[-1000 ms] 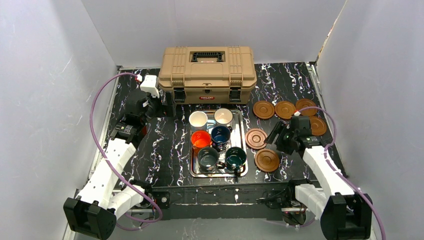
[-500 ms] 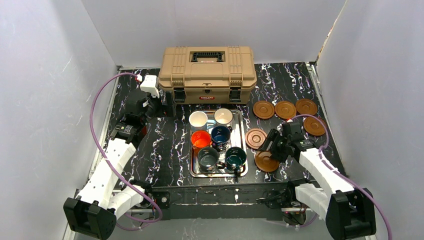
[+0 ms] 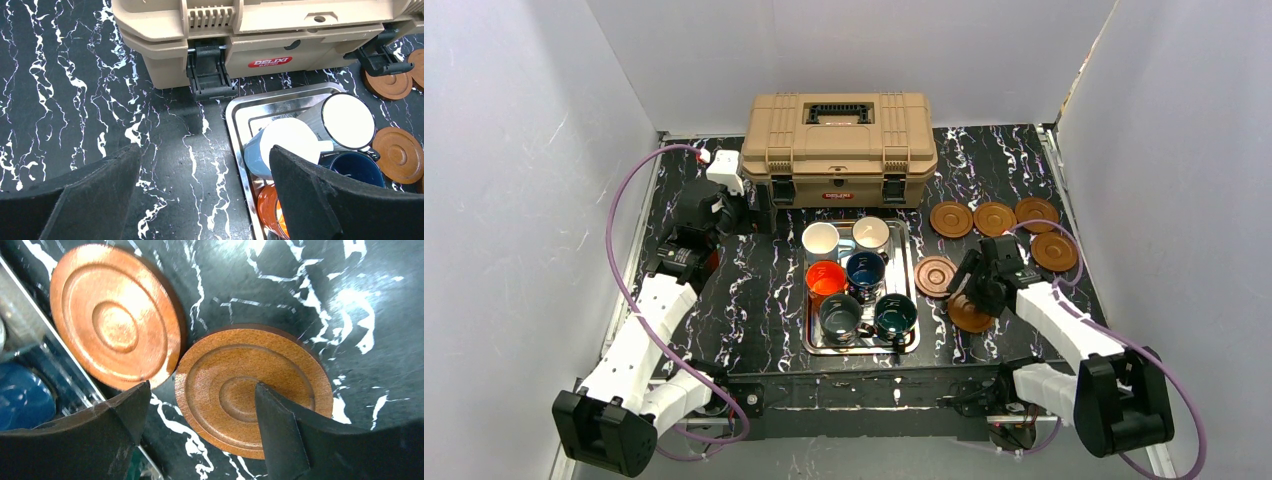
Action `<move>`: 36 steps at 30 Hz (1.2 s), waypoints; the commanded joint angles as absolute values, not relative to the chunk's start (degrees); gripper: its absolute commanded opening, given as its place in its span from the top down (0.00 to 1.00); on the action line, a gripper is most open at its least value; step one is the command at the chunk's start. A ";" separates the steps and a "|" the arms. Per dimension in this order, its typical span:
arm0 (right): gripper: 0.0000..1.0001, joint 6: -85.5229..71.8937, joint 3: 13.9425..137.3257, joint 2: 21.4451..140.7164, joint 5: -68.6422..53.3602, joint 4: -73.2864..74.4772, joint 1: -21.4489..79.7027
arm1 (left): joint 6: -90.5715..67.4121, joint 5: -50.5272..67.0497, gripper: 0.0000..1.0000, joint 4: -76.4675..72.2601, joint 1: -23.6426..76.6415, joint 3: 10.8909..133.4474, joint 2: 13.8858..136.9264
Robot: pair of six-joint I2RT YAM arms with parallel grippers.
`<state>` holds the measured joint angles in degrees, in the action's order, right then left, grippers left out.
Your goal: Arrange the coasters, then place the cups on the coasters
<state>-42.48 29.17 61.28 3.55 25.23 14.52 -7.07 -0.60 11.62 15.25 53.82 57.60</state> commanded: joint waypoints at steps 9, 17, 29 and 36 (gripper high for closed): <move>0.15 -38.05 34.40 71.91 14.19 17.44 10.35 | -6.72 -0.35 0.02 12.31 15.45 54.49 57.47; 0.16 -36.30 35.69 76.89 13.70 12.18 6.96 | -6.59 -0.35 0.02 12.31 15.46 54.51 57.70; 0.15 -33.41 37.53 82.95 11.18 6.68 1.54 | -6.52 -0.35 0.02 12.39 15.42 54.58 58.30; 0.16 -32.40 39.60 86.39 10.46 5.10 0.45 | -6.43 -0.35 0.02 12.40 15.47 54.67 58.44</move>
<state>-33.78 39.24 82.91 11.18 4.43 1.08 -7.05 -0.60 11.64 15.25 53.82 58.72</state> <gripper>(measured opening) 0.843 0.981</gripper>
